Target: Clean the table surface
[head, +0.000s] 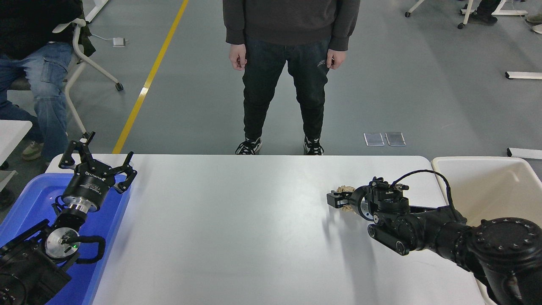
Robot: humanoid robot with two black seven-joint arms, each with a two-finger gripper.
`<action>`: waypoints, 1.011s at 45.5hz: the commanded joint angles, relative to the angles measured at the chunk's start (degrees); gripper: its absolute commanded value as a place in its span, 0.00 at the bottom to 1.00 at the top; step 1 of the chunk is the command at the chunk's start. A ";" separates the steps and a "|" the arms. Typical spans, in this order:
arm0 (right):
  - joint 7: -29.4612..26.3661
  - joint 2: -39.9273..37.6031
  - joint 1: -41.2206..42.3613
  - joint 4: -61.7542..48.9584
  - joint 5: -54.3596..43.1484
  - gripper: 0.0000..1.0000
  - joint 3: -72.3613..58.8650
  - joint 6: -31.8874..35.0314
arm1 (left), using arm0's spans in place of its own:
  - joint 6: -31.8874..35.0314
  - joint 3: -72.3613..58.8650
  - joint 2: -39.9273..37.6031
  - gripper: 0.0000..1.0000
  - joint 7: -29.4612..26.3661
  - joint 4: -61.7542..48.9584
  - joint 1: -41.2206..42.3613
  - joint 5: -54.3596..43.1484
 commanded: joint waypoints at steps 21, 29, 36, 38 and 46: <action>2.71 0.14 -1.85 -2.23 0.39 0.52 -0.99 -0.59 | 0.00 0.00 0.00 1.00 0.00 0.00 0.00 0.00; 2.80 0.14 -2.11 -2.32 3.02 0.00 -0.99 -0.42 | 0.00 0.00 0.00 1.00 0.00 0.00 0.00 0.00; 3.94 0.14 -2.11 -2.32 3.29 0.00 -1.08 -0.41 | 0.00 0.00 0.00 1.00 0.00 0.00 0.00 0.00; 4.21 0.14 -2.11 -2.24 3.29 0.00 -1.08 -0.41 | 0.00 0.00 0.00 1.00 0.00 0.00 0.00 0.00; 4.82 0.14 -1.76 -2.32 3.29 0.00 -0.99 -0.59 | 0.00 0.00 0.00 1.00 0.00 0.00 0.00 0.00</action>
